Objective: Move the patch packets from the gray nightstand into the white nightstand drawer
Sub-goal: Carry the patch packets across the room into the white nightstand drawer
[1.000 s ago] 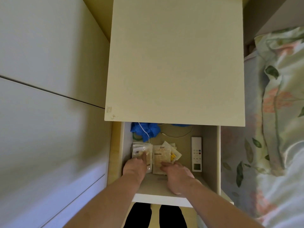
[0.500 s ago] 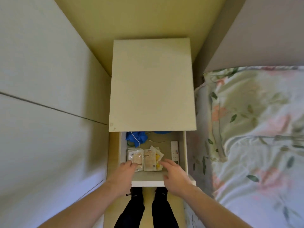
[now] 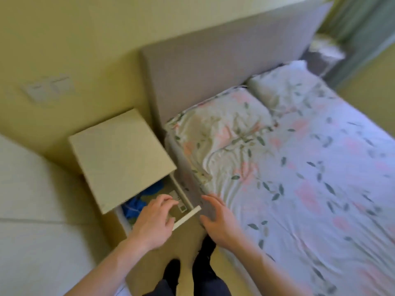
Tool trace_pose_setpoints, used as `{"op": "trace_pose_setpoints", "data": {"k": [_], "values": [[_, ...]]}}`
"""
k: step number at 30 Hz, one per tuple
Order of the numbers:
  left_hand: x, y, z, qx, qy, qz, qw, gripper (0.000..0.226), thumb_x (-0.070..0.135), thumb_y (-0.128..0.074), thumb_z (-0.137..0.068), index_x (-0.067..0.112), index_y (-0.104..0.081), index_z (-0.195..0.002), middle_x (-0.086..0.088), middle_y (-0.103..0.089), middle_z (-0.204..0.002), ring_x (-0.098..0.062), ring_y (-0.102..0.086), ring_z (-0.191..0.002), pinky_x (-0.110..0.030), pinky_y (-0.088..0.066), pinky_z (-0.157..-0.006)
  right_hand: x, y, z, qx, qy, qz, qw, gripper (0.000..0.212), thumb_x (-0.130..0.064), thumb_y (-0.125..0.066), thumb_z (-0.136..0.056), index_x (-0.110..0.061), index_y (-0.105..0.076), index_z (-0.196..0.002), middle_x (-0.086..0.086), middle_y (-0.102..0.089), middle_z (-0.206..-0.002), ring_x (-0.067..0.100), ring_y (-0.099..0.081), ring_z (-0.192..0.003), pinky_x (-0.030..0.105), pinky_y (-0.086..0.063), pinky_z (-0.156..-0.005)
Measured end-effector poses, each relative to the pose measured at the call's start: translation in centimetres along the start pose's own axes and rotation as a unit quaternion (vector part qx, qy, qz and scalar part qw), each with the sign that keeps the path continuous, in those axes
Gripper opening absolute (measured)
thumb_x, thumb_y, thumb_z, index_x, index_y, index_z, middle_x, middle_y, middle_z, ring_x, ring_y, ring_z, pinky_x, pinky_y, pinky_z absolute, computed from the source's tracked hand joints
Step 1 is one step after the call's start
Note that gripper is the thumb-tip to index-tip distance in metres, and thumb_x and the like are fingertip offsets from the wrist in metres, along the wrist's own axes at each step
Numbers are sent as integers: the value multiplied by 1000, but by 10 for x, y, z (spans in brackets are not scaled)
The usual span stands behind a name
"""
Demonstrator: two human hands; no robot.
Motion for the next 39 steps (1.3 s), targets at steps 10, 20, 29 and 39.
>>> {"op": "trace_pose_setpoints", "data": {"k": [10, 20, 29, 39], "values": [[175, 8, 28, 11, -253, -88, 963, 47, 42, -62, -94, 39, -50, -139, 23, -37, -142, -2, -39, -135, -29, -36, -117, 69, 90, 199, 243, -82, -117, 960, 56, -37, -57, -100, -48, -36, -150, -28, -27, -160, 4, -35, -145, 32, -37, -117], [407, -101, 124, -1, -399, -90, 913, 49, 43, -67, -90, 42, -52, -137, 19, -39, -147, -9, -45, -133, -34, -41, -112, 220, 153, 427, 383, -113, -142, 906, 61, -32, -63, -98, -45, -37, -152, -29, -33, -154, 2, -35, -145, 35, -34, -121], [590, -242, 243, -22, -473, -81, 877, 50, 43, -69, -91, 45, -49, -138, 17, -35, -154, -12, -40, -139, -36, -33, -117, 355, 191, 640, 445, -157, -132, 872, 61, -30, -65, -96, -40, -40, -151, -20, -36, -158, 4, -34, -146, 35, -33, -122], [728, -347, 283, -47, -516, -123, 847, 51, 50, -66, -91, 48, -46, -138, 19, -31, -156, -13, -40, -140, -41, -36, -117, 474, 253, 770, 492, -153, -130, 847, 59, -29, -66, -96, -41, -43, -149, -27, -38, -153, -12, -34, -137, 21, -33, -117]]}}
Point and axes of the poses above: each hand's wrist, its own z-axis away from the middle knuckle, its own y-axis out of the back of the hand, x = y × z, the point moved 1 cm from there along -z, towards the middle knuckle
